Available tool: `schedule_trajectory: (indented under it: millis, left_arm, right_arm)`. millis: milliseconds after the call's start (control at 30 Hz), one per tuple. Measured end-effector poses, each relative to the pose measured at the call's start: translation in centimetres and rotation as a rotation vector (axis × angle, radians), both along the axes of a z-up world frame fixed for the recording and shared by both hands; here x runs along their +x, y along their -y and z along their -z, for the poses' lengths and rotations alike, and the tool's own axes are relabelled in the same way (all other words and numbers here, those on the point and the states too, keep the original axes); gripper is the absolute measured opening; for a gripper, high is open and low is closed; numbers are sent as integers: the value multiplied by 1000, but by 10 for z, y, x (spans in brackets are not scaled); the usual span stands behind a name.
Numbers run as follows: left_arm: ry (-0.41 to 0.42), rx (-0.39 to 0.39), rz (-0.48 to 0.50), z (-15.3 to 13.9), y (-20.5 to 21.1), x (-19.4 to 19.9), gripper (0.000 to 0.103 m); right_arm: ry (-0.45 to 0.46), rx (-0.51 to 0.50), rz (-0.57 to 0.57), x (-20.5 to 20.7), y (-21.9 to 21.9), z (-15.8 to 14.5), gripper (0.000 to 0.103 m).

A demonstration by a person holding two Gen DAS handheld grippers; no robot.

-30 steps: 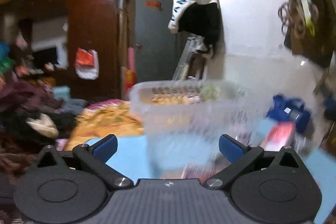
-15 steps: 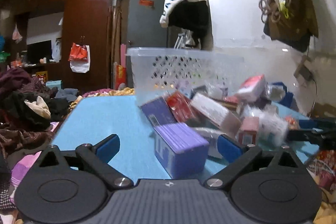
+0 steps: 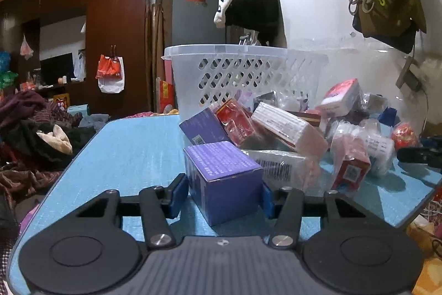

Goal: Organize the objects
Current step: 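Grasp the blue cube box with the left tool while the right tool grasps the red candy bag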

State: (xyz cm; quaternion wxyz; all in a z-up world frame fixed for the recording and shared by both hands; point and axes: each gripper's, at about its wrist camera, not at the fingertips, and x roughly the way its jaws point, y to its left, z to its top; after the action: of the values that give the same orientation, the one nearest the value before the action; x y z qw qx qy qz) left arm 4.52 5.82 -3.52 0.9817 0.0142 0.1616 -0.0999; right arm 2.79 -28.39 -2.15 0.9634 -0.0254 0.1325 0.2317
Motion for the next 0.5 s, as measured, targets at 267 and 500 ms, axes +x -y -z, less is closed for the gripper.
schedule_trajectory:
  millis: [267, 500]
  left_arm:
    - [52, -10, -20, -5, -5, -7, 53]
    - [79, -24, -16, -10, -5, -9, 53]
  right_arm:
    - [12, 13, 26, -2, 6, -2, 47]
    - [34, 22, 49, -3, 11, -6, 47]
